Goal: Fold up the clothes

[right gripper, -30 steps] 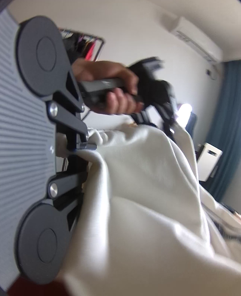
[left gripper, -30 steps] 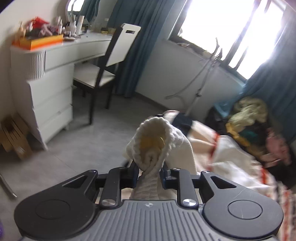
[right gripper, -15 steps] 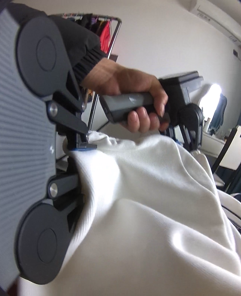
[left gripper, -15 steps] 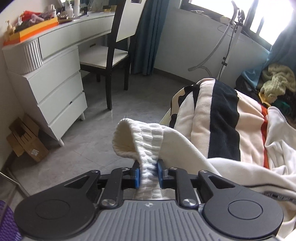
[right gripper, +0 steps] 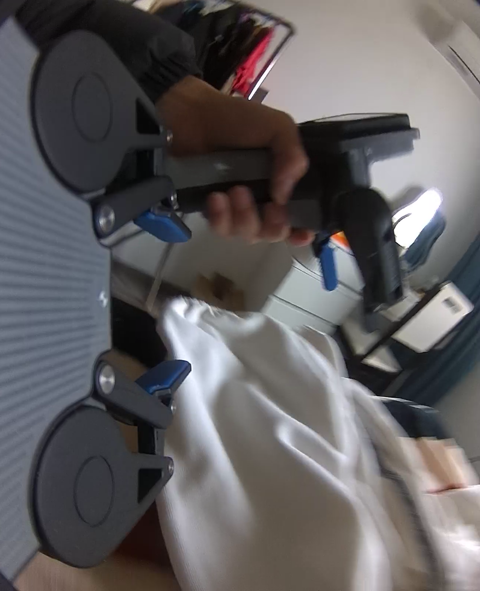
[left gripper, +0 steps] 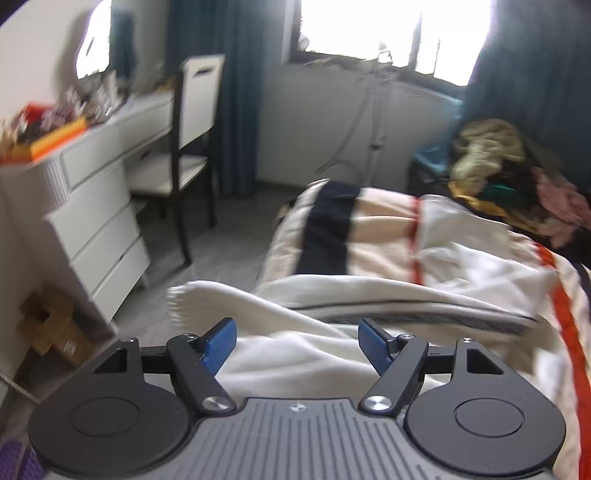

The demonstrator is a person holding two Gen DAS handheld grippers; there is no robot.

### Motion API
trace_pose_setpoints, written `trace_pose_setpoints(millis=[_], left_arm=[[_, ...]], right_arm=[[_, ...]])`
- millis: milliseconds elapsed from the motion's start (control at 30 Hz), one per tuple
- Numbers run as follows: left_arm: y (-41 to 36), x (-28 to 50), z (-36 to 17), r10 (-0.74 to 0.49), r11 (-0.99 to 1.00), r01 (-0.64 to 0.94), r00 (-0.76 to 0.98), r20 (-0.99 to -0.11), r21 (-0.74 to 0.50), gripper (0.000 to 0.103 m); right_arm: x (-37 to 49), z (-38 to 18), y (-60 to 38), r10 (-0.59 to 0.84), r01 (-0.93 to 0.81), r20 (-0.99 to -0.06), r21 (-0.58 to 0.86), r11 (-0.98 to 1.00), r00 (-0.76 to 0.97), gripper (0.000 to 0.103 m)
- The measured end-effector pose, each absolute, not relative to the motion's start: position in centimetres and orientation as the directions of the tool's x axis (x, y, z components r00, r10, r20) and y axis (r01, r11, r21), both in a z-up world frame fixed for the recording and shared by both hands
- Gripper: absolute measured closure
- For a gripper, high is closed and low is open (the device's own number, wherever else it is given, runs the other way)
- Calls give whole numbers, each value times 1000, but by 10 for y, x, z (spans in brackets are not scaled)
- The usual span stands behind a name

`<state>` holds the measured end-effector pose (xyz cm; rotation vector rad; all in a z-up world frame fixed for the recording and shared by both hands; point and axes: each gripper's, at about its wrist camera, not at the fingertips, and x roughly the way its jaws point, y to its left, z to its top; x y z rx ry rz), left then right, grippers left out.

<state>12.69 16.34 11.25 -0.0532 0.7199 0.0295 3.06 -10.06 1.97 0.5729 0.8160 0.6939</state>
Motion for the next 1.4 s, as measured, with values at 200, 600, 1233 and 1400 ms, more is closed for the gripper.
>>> trace_pose_setpoints(millis=[200,600,1233,1400], left_arm=[[67,62,119,-111,994,90,785,-609,-64,27],[-109,39,78,-176,955,286,761,-624,80,24],[-260,191,-78,-129,838,414,783,-608,355,32],[-271,217,-99,-59,846,365,787,-614,387,87]], right_arm=[[-15,61,-155,637,-358,-462,556,750,617,30],[-39,25,-298,271,-56,-414,462,885,869,30],[38,-95,-374,-5,358,-547,541,761,837,30],[54,-115,-379,-48,410,-587,503,761,808,30]])
